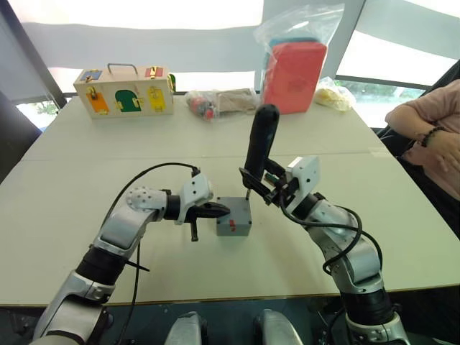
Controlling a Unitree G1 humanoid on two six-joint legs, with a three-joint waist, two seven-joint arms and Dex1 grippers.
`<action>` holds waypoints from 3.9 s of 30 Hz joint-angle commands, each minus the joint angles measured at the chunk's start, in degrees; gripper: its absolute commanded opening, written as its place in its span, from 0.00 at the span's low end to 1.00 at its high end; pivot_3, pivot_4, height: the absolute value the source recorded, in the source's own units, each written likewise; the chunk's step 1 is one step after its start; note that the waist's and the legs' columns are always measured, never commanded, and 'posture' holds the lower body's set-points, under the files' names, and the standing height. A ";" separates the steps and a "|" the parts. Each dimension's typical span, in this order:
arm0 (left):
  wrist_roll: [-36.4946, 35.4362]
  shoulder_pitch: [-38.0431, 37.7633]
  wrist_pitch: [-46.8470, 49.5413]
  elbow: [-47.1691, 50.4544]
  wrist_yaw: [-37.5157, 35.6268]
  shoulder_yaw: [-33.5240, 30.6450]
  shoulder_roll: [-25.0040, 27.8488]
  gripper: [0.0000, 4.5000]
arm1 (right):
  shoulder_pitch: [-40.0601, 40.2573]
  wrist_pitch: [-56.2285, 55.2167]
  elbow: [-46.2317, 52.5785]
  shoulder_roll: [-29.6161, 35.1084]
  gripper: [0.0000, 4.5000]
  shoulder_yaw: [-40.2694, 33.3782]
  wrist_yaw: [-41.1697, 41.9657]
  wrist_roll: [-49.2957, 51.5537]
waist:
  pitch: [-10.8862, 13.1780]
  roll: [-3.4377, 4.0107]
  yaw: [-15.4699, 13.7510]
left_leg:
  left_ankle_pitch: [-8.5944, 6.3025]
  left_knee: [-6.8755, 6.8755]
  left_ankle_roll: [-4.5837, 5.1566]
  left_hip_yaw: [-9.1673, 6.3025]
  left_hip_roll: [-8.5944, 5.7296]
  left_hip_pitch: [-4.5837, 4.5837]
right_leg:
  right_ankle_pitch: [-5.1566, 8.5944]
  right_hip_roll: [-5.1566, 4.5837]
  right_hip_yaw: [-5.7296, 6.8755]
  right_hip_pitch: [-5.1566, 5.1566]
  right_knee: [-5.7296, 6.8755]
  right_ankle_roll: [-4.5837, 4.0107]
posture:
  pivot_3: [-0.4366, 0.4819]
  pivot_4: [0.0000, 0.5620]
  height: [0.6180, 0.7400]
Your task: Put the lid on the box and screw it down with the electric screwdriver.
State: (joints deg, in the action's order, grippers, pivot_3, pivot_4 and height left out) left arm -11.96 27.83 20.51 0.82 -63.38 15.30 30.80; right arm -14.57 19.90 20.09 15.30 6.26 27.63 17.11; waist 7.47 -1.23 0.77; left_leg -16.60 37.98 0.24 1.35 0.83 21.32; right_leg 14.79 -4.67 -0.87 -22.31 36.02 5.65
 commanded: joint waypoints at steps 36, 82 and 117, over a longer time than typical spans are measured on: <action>-12.07 5.23 7.23 13.76 -0.57 -8.45 1.85 0.00 | -24.76 68.17 1.38 29.71 0.41 -27.52 -11.76 26.10 | 2.15 0.96 -0.08 | 0.24 0.18 -0.31 0.00 -0.29 2.57 | -0.29 -0.31 0.23 -2.42 0.08 0.20 | 0.48 0.27 0.92; -4.84 -3.35 -4.01 0.65 4.82 -5.77 2.38 0.00 | -6.96 42.30 9.79 18.45 0.15 -7.58 -2.18 14.37 | 2.55 0.67 -0.15 | 0.26 0.43 -0.33 0.08 -0.23 2.18 | -0.59 0.03 0.02 -2.01 0.14 0.71 | 0.48 0.27 0.92; 2.97 0.91 -13.74 -15.44 0.01 -5.36 0.59 0.00 | -10.51 39.35 2.44 20.04 0.00 -1.80 2.53 9.98 | 2.57 0.69 0.14 | 0.20 0.86 -0.23 0.04 -0.19 2.17 | -0.60 0.14 0.07 -1.91 0.34 0.72 | 0.48 0.27 0.92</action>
State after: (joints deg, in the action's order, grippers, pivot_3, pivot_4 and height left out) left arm -7.54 29.42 5.93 -18.19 -61.85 11.11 30.30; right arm -23.78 62.07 23.09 35.80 5.14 29.71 27.90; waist 10.04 -0.54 0.91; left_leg -16.41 38.84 0.01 1.38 0.66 23.48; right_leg 14.19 -4.51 -0.79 -24.23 36.35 6.37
